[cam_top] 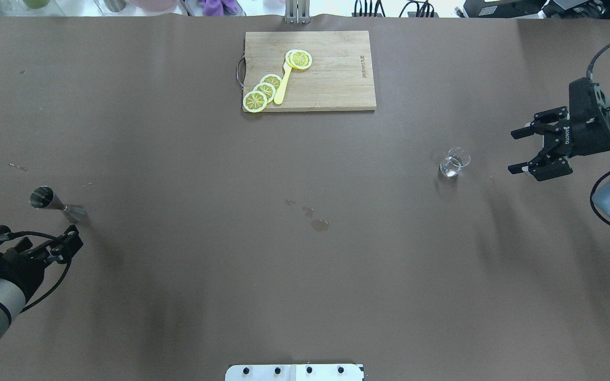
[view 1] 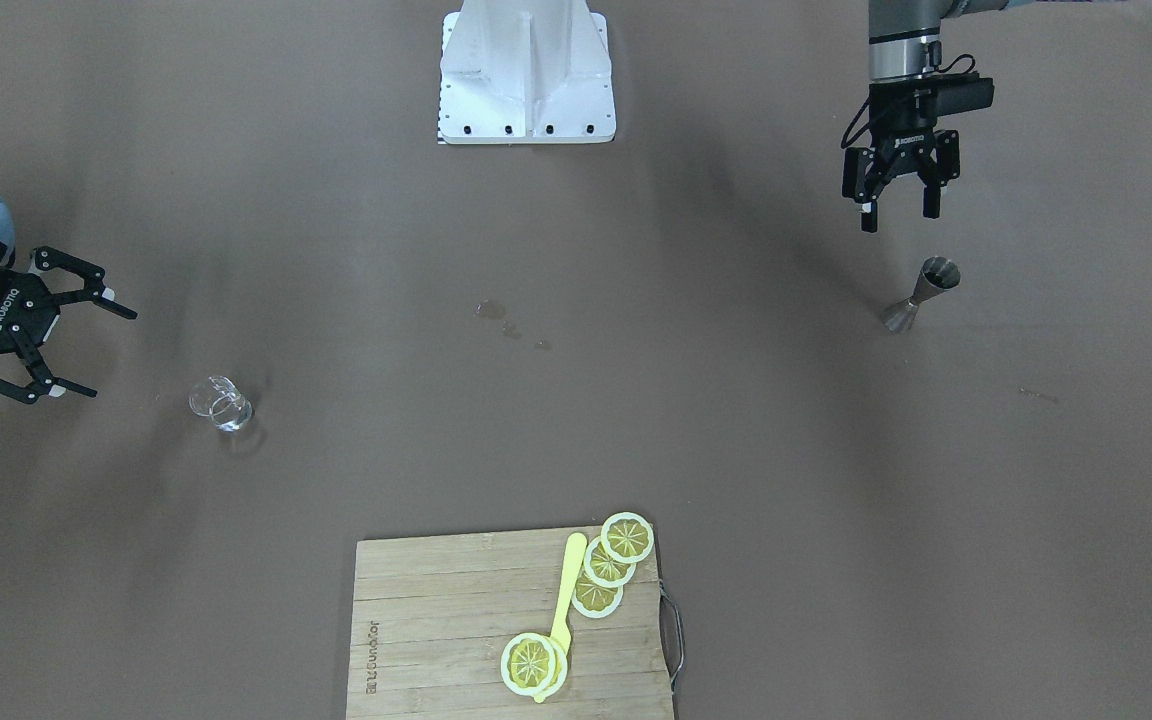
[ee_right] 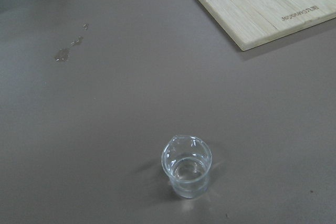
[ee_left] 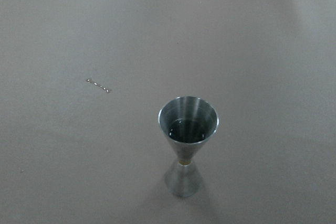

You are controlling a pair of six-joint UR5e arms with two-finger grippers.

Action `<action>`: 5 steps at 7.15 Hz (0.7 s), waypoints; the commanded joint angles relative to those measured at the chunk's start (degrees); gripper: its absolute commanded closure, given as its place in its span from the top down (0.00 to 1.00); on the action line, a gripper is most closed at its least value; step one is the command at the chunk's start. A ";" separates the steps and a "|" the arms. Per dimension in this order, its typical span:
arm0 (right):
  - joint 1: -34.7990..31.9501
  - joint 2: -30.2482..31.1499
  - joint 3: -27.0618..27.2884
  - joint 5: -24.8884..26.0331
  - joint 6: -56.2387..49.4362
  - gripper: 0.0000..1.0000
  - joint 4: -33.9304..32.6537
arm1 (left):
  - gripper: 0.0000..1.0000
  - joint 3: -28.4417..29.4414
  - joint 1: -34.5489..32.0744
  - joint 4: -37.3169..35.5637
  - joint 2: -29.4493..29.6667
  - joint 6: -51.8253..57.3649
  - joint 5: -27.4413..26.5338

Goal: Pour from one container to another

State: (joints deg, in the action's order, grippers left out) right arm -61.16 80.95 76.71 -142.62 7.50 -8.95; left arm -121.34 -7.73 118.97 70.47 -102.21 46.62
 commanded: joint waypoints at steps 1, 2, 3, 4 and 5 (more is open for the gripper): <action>3.39 0.61 0.80 6.70 -0.20 0.92 0.42 | 0.98 3.46 2.01 1.01 1.43 -0.10 -9.58; 5.50 0.61 0.90 9.96 -0.29 0.91 0.42 | 0.98 5.30 2.80 0.83 2.04 -0.01 -11.53; 7.44 0.61 0.98 11.64 -0.29 0.91 0.51 | 0.98 7.76 3.51 0.83 3.35 -0.09 -12.77; 7.98 0.61 0.90 12.62 -0.20 0.91 0.51 | 0.98 9.09 4.30 0.74 3.45 -0.36 -13.91; 8.42 0.70 0.46 13.15 -0.20 0.91 0.51 | 0.97 10.23 4.31 0.83 3.54 -0.36 -14.01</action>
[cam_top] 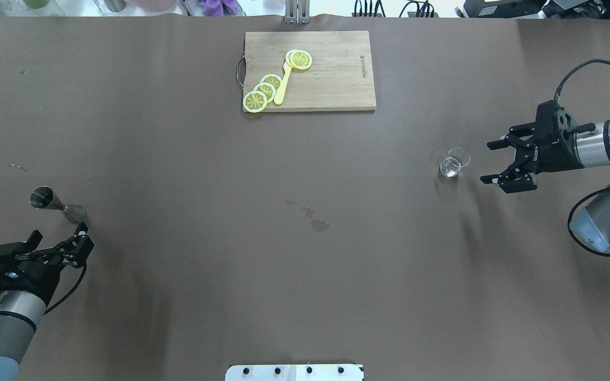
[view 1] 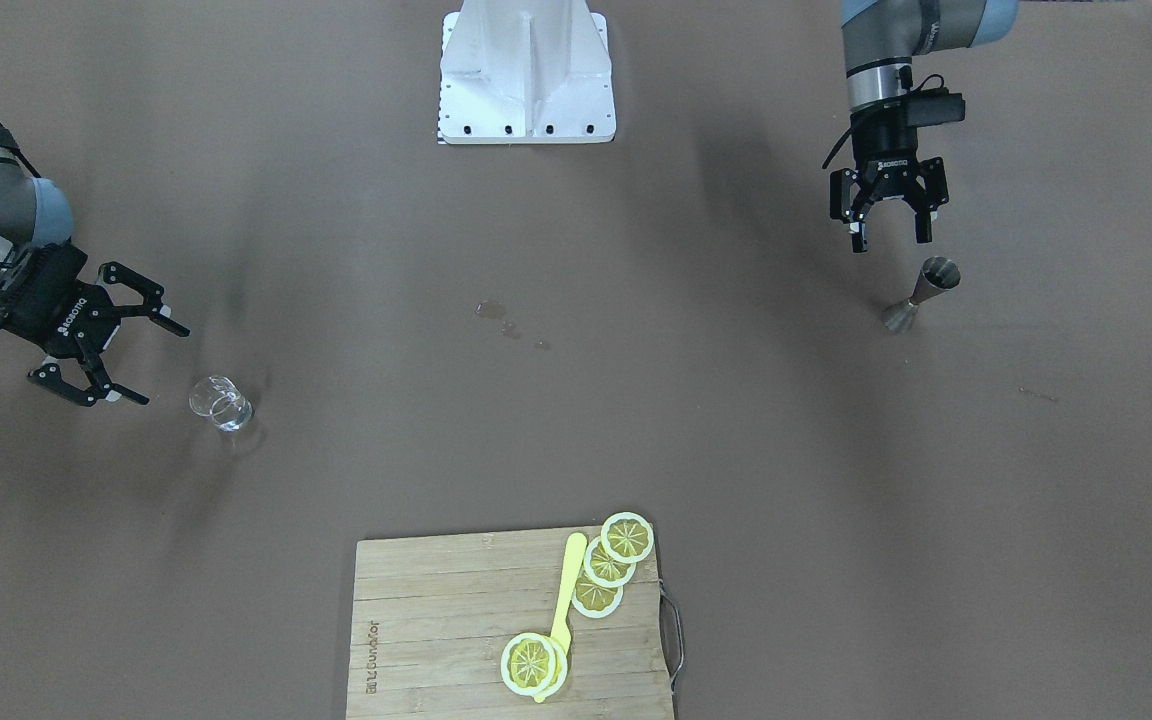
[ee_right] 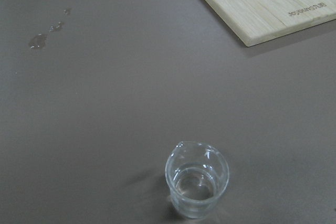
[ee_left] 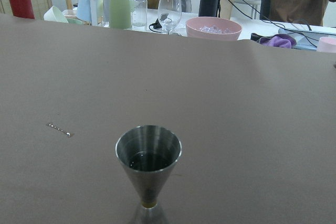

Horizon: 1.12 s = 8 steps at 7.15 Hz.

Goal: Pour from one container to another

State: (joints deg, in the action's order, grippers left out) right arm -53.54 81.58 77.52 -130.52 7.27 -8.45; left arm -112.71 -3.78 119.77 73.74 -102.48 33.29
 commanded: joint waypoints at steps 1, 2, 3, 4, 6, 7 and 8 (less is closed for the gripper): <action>1.42 0.07 -0.61 3.05 0.03 0.91 0.01 | 0.97 3.27 0.35 0.03 0.43 -0.09 -3.64; 1.86 0.07 -0.88 4.21 0.11 0.91 0.10 | 0.97 5.55 0.35 0.12 1.57 -0.17 -6.62; 2.21 -0.02 -1.14 4.39 0.11 0.91 0.10 | 0.97 7.31 0.35 0.38 2.19 -0.17 -8.74; 2.47 -0.11 -1.75 4.48 0.11 0.91 0.10 | 0.97 8.90 0.35 0.90 3.41 -0.26 -9.03; 3.09 -0.90 -2.90 5.00 0.20 0.91 0.10 | 0.96 10.14 0.27 1.00 3.60 -0.17 -9.90; 3.53 -1.25 -3.60 5.09 0.20 0.91 0.10 | 0.96 11.45 0.27 1.00 3.60 -0.26 -11.65; 3.88 -2.03 -4.56 5.18 0.20 0.91 0.10 | 0.95 11.90 -0.52 1.17 3.69 -0.26 -11.84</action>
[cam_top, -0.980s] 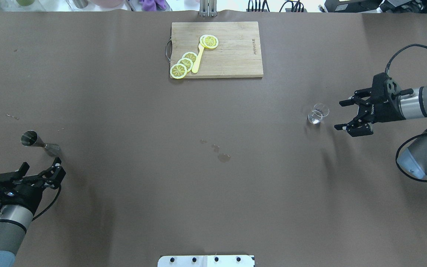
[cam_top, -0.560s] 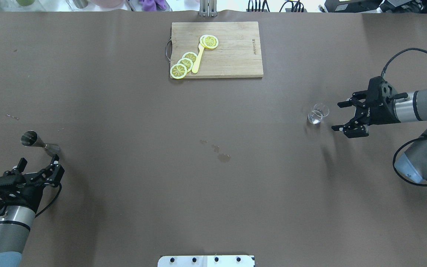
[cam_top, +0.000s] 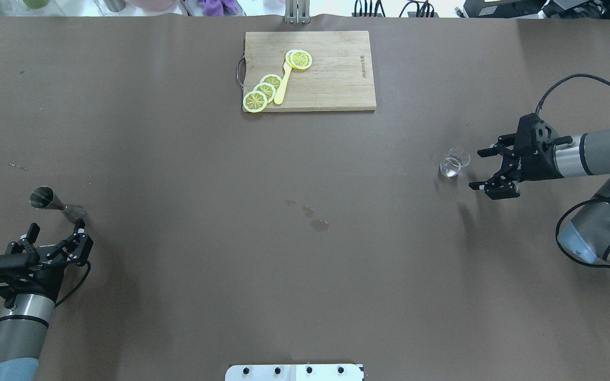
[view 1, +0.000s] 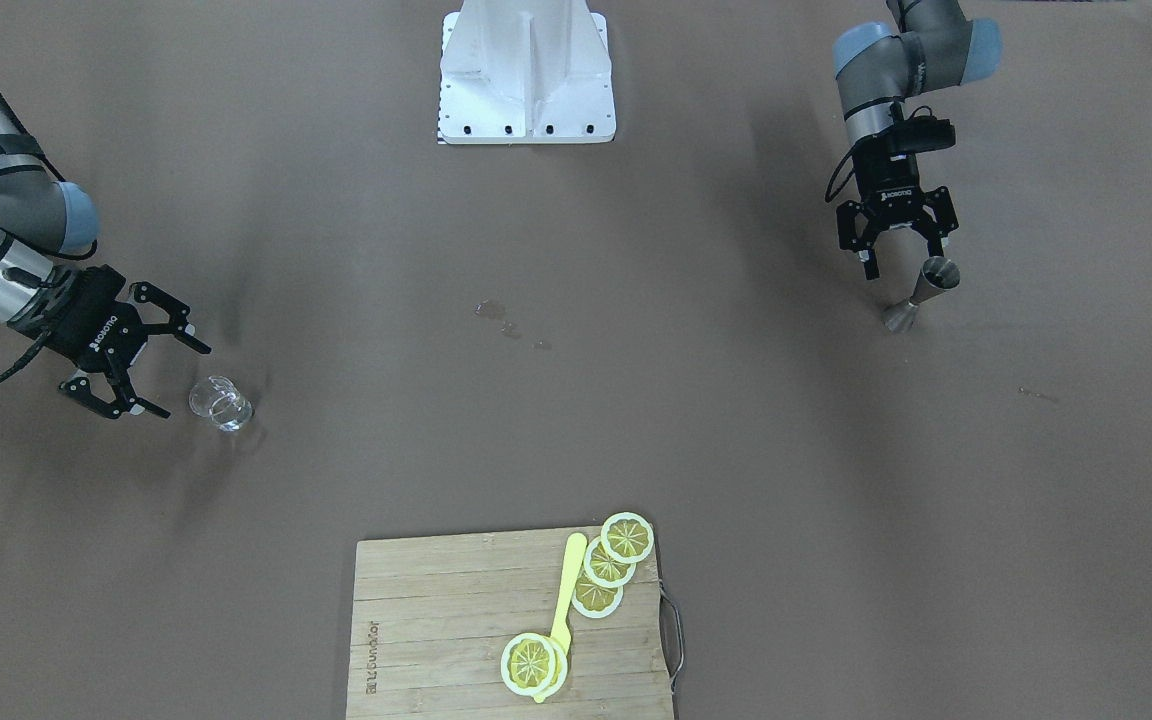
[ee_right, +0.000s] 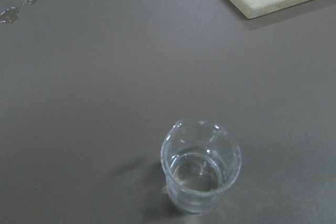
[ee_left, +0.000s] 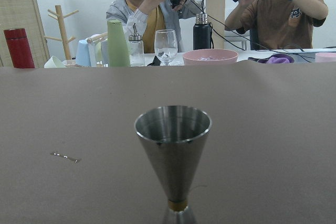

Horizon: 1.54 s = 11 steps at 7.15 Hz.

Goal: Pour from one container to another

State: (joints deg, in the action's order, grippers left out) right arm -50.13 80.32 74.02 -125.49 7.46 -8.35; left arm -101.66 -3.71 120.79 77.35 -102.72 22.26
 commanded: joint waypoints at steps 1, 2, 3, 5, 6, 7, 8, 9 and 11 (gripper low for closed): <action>0.73 -1.74 -2.20 0.15 0.01 0.91 0.00 | 0.95 1.72 -1.73 0.06 0.17 -0.03 -0.91; 0.91 -2.97 -3.43 0.24 0.10 0.91 0.00 | 0.95 1.73 -1.91 0.06 0.69 -0.03 -0.91; 1.00 -4.03 -4.40 0.24 0.10 0.91 0.00 | 0.95 1.82 -2.00 0.06 0.79 -0.03 -0.91; 1.00 -4.56 -4.94 0.59 0.10 0.91 0.00 | 0.93 2.17 -2.62 0.06 1.75 0.06 -0.99; 1.00 -4.56 -5.29 0.77 0.10 0.91 0.00 | 0.93 2.61 -2.79 0.06 1.84 0.06 -0.99; 1.09 -4.74 -5.29 1.20 0.19 0.91 0.00 | 0.90 4.00 -3.06 0.06 2.80 0.06 -0.91; 1.26 -5.00 -5.55 1.30 0.19 0.91 0.00 | 0.89 5.06 -3.58 0.06 4.64 -0.55 -0.91; 1.44 -5.70 -6.16 1.38 0.45 0.91 0.00 | 0.84 5.42 -3.85 0.06 5.35 -0.64 -0.91; 1.88 -5.88 -6.26 1.82 0.45 0.91 -0.09 | 0.84 5.42 -5.33 0.06 5.62 -0.56 -0.99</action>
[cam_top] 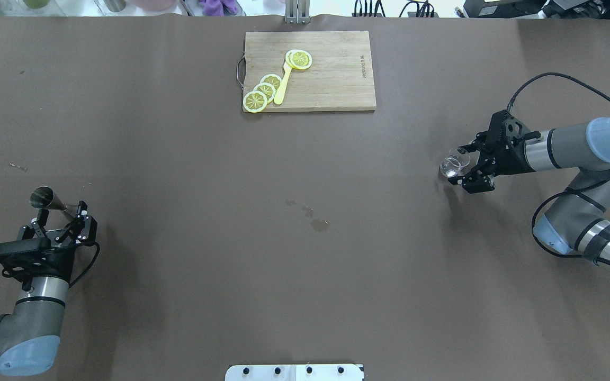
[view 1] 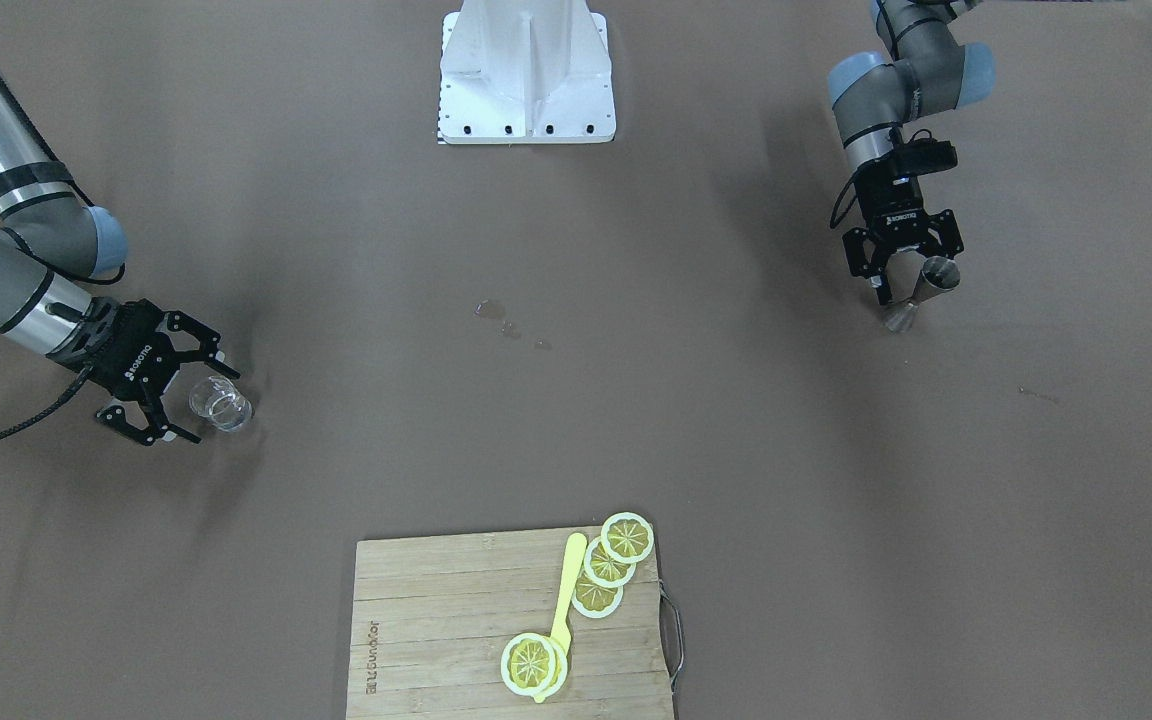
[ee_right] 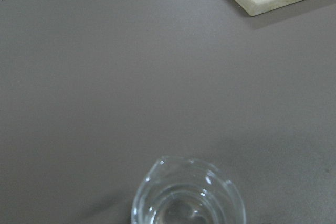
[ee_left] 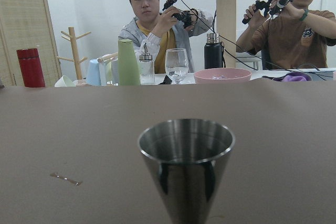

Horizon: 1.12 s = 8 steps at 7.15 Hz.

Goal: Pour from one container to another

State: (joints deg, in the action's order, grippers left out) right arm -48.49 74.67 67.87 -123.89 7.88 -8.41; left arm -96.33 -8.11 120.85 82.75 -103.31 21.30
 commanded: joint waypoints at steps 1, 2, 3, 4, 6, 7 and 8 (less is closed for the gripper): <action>0.24 -0.40 -0.10 0.23 0.03 0.90 -0.03 | 0.84 0.09 -1.21 0.00 0.22 0.12 -0.20; 0.24 -0.48 -0.02 0.23 0.12 0.90 -0.03 | 0.84 0.35 -1.21 0.00 0.22 0.04 -2.12; 0.24 -0.49 -0.01 0.23 0.12 0.89 -0.03 | 0.83 0.70 -1.21 0.00 0.22 0.03 -2.31; 0.24 -0.49 -0.01 0.23 0.12 0.88 0.06 | 0.81 0.79 -1.12 0.00 0.39 -0.05 -2.49; 0.24 -0.49 -0.10 0.23 0.12 0.86 -0.03 | 0.65 3.41 -1.03 0.00 3.02 -0.05 -2.58; 0.24 -0.49 -0.10 0.23 0.12 0.84 -0.03 | 0.62 3.51 -1.03 0.00 3.03 -0.14 -2.58; 0.24 -0.49 -0.10 0.23 0.12 0.83 0.06 | 0.62 3.43 -1.03 0.00 2.77 -0.14 -2.66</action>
State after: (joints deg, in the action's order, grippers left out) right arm -48.25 74.18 67.77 -123.66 8.00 -8.41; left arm -93.08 -9.15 120.85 85.52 -103.42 18.71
